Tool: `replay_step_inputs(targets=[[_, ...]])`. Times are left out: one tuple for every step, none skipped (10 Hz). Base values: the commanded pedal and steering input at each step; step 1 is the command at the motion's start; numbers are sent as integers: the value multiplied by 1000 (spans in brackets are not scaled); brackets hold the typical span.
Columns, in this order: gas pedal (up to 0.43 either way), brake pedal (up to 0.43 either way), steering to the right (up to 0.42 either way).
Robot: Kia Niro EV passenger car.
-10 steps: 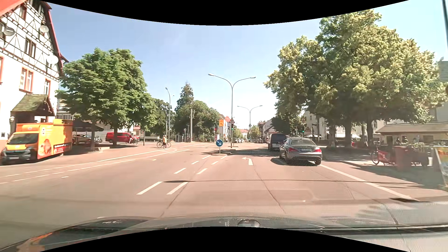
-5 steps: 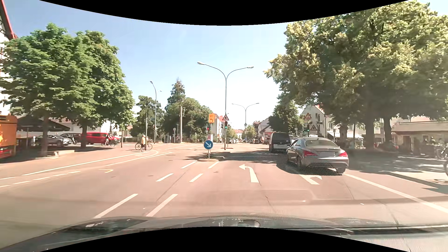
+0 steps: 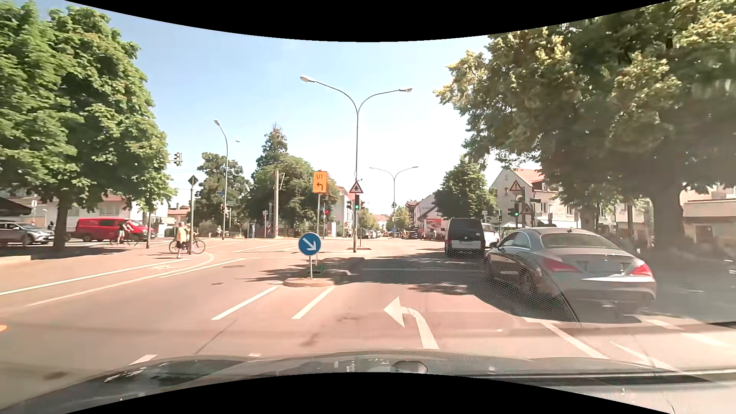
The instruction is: Follow the waypoints while adhering to traffic rules and regulations
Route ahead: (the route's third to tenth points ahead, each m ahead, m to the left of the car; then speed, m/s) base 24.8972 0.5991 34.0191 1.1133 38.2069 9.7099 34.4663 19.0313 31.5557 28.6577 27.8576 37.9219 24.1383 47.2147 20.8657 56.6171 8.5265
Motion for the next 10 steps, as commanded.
replay_step_inputs(targets=[[0,0,39],[0,0,39],[0,0,38],[0,0,38],[0,0,37],[0,0,33],[0,0,30],[0,0,26],[0,0,26],[0,0,26]])
